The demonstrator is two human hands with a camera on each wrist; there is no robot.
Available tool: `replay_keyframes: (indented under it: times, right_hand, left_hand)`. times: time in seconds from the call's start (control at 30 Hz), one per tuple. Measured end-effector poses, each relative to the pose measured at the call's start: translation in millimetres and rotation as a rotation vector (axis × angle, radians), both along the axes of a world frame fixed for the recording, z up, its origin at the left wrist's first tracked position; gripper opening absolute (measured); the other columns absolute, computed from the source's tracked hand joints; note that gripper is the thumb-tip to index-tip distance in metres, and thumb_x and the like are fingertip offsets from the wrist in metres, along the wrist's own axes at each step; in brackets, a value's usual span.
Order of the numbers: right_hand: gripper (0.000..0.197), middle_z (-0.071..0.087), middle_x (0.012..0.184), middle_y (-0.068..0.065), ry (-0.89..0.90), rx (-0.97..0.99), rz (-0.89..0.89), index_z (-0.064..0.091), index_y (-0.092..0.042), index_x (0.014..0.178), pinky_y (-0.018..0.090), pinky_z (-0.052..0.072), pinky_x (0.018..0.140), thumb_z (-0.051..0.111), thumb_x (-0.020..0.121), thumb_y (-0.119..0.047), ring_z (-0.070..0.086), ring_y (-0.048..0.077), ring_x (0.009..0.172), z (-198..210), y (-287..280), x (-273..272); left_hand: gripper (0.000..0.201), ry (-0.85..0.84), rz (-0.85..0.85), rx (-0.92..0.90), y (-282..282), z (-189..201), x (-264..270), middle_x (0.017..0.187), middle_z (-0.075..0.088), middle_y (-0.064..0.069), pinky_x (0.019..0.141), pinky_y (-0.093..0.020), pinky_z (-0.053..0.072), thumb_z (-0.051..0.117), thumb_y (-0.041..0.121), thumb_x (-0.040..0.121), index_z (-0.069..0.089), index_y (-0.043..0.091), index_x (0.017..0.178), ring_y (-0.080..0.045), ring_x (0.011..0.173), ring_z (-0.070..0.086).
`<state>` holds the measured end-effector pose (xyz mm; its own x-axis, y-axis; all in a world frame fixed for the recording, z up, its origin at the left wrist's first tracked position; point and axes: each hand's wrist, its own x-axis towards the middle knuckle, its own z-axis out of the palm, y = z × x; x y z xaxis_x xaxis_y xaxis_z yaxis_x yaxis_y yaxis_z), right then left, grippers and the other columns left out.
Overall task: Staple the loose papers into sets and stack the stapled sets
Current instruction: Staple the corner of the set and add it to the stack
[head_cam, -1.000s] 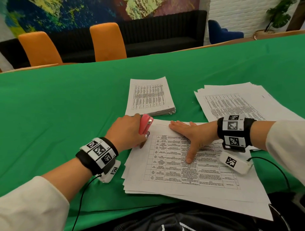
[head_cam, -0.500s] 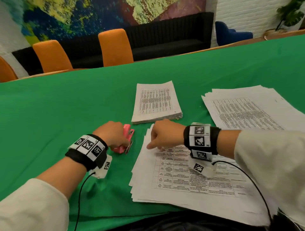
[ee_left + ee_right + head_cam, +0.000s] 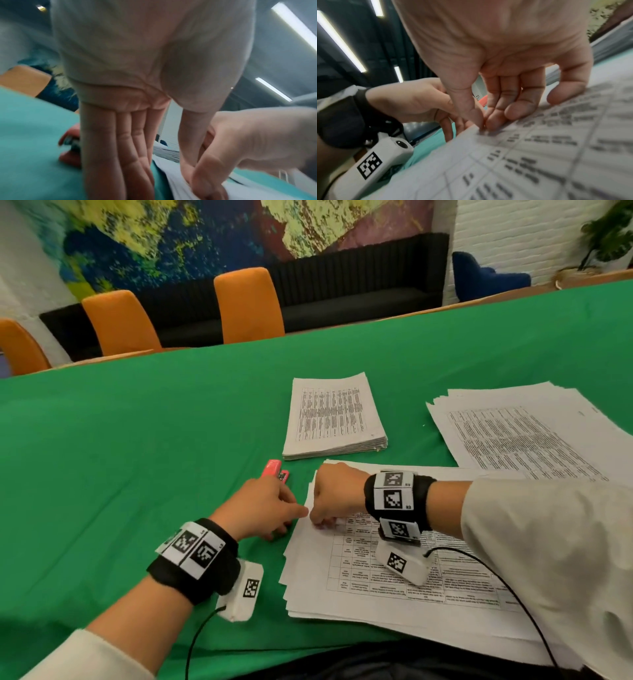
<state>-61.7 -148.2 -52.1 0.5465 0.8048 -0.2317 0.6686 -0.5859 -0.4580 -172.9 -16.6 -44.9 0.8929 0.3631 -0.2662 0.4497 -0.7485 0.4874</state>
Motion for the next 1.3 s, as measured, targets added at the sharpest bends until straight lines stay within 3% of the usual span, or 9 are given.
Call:
replay_keyframes:
  times: [0.07, 0.27, 0.37, 0.47, 0.57, 0.67, 0.83, 0.93, 1.3]
  right_hand:
    - [0.016, 0.077, 0.069, -0.001, 0.07, 0.07, -0.009, 0.081, -0.012, 0.072, 0.034, 0.063, 0.072, 0.081, 0.078, -0.027, 0.071, 0.011, 0.066, 0, -7, 1]
    - [0.005, 0.078, 0.072, 0.002, 0.211, 0.293, -0.087, 0.08, -0.011, 0.074, 0.032, 0.062, 0.074, 0.082, 0.078, -0.014, 0.069, 0.009, 0.063, -8, -30, 3]
    - [0.006, 0.078, 0.072, 0.001, 0.229, 0.303, -0.115, 0.08, -0.011, 0.075, 0.036, 0.064, 0.081, 0.08, 0.079, -0.015, 0.072, 0.01, 0.067, -13, -35, 5]
    - [0.01, 0.077, 0.069, -0.002, 0.231, 0.318, -0.15, 0.079, -0.012, 0.072, 0.035, 0.062, 0.082, 0.077, 0.081, -0.016, 0.069, 0.007, 0.066, -18, -35, 3]
    - [0.012, 0.077, 0.07, -0.001, 0.218, 0.323, -0.159, 0.079, -0.012, 0.073, 0.034, 0.061, 0.08, 0.075, 0.083, -0.016, 0.069, 0.007, 0.067, -20, -36, 1]
    - [0.011, 0.077, 0.071, 0.0, 0.212, 0.337, -0.158, 0.078, -0.012, 0.074, 0.031, 0.06, 0.076, 0.073, 0.083, -0.014, 0.07, 0.008, 0.067, -21, -37, 0]
    - [0.007, 0.076, 0.071, -0.001, 0.168, 0.369, -0.158, 0.076, -0.013, 0.077, 0.022, 0.051, 0.064, 0.074, 0.084, -0.013, 0.067, 0.007, 0.065, -24, -38, -5]
    - [0.005, 0.075, 0.073, -0.002, 0.153, 0.383, -0.156, 0.075, -0.013, 0.08, 0.027, 0.054, 0.066, 0.074, 0.084, -0.013, 0.064, 0.009, 0.067, -25, -38, -7]
    - [0.018, 0.071, 0.071, -0.003, 0.133, 0.377, -0.103, 0.067, -0.021, 0.068, 0.034, 0.054, 0.068, 0.075, 0.079, -0.01, 0.061, 0.012, 0.067, -27, -39, -11]
  left_hand:
    - [0.018, -0.042, 0.045, -0.15, 0, -3, 1, 0.08, 0.078, -0.008, 0.058, -0.032, 0.062, 0.078, 0.029, 0.092, 0.078, 0.011, 0.093, -0.016, 0.067, 0.074]
    - [0.015, -0.011, 0.096, -0.578, -8, -13, -4, 0.075, 0.071, -0.009, 0.048, -0.026, 0.05, 0.078, 0.016, 0.092, 0.078, 0.007, 0.08, -0.017, 0.056, 0.062]
    - [0.007, -0.07, 0.183, -0.652, -15, -22, -3, 0.087, 0.077, -0.015, 0.062, -0.032, 0.056, 0.08, 0.01, 0.089, 0.081, 0.003, 0.088, -0.022, 0.066, 0.067]
    - [0.025, -0.087, 0.256, -0.692, -15, -25, -3, 0.103, 0.074, -0.03, 0.08, -0.042, 0.053, 0.081, 0.011, 0.088, 0.076, -0.01, 0.1, -0.033, 0.084, 0.066]
    - [0.033, -0.082, 0.273, -0.723, -14, -26, -3, 0.096, 0.073, -0.027, 0.07, -0.037, 0.05, 0.08, 0.014, 0.089, 0.071, -0.014, 0.101, -0.032, 0.081, 0.063]
    - [0.014, -0.079, 0.282, -0.738, -14, -26, -1, 0.076, 0.071, -0.012, 0.057, -0.028, 0.05, 0.076, 0.009, 0.092, 0.073, 0.002, 0.08, -0.022, 0.062, 0.064]
    - [0.041, -0.081, 0.301, -0.736, -16, -25, 2, 0.058, 0.055, -0.004, 0.046, -0.023, 0.045, 0.07, -0.002, 0.093, 0.057, 0.013, 0.057, -0.016, 0.047, 0.054]
    - [0.055, -0.085, 0.316, -0.735, -17, -23, 3, 0.05, 0.053, -0.002, 0.042, -0.021, 0.045, 0.067, -0.007, 0.093, 0.056, 0.016, 0.044, -0.014, 0.041, 0.054]
    - [0.042, -0.079, 0.348, -0.706, -16, -21, 5, 0.047, 0.053, -0.002, 0.04, -0.019, 0.043, 0.067, -0.008, 0.091, 0.051, 0.011, 0.057, -0.015, 0.038, 0.054]
